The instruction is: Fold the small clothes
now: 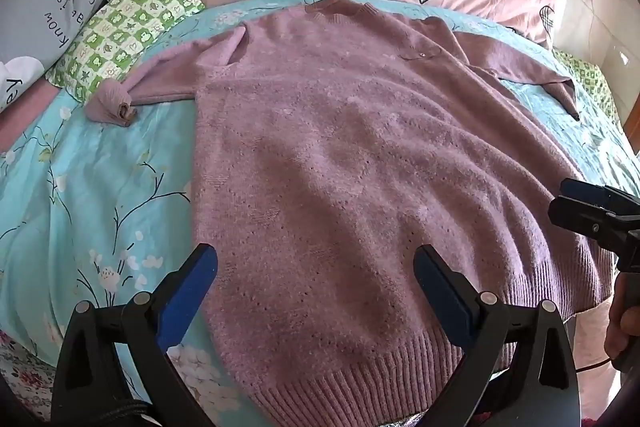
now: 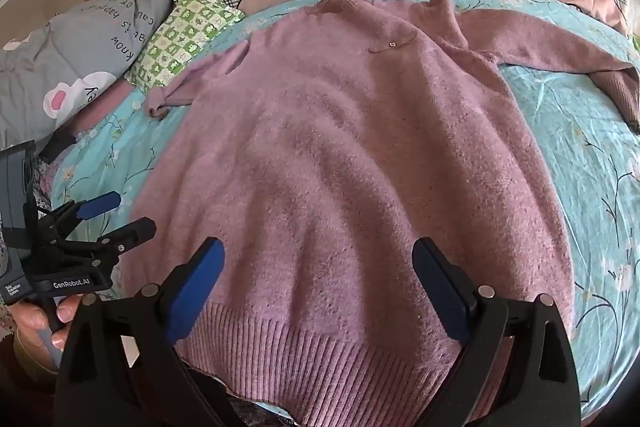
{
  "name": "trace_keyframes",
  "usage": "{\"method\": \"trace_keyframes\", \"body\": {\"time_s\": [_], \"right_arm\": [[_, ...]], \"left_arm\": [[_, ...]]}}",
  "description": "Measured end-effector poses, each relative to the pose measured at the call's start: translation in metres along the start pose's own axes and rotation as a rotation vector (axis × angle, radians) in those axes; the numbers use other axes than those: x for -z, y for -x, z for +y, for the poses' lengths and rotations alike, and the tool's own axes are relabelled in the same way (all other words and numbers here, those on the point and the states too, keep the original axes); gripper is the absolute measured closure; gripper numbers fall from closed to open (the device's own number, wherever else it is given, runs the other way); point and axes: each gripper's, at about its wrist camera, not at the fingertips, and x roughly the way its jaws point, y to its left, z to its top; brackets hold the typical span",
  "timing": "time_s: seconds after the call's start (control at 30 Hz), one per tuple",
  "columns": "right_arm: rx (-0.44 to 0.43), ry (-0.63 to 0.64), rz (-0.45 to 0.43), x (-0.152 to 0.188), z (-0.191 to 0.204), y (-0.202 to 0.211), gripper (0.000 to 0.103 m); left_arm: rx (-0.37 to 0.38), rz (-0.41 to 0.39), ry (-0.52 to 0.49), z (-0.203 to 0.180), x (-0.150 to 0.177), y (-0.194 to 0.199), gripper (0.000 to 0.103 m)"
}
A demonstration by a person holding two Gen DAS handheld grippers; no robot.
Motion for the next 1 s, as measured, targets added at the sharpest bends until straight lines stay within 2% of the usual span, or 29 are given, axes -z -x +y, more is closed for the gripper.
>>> {"method": "trace_keyframes", "body": {"time_s": [0.8, 1.0], "right_arm": [[-0.012, -0.037, -0.023, -0.0043, -0.0037, 0.003, 0.008], [-0.02, -0.048, -0.023, -0.0045, -0.0071, 0.0019, 0.008]], "left_arm": [[0.016, 0.008, 0.008, -0.0021, -0.0022, -0.0063, 0.004], [0.001, 0.008, -0.011, -0.0023, -0.0039, -0.0089, 0.004]]}}
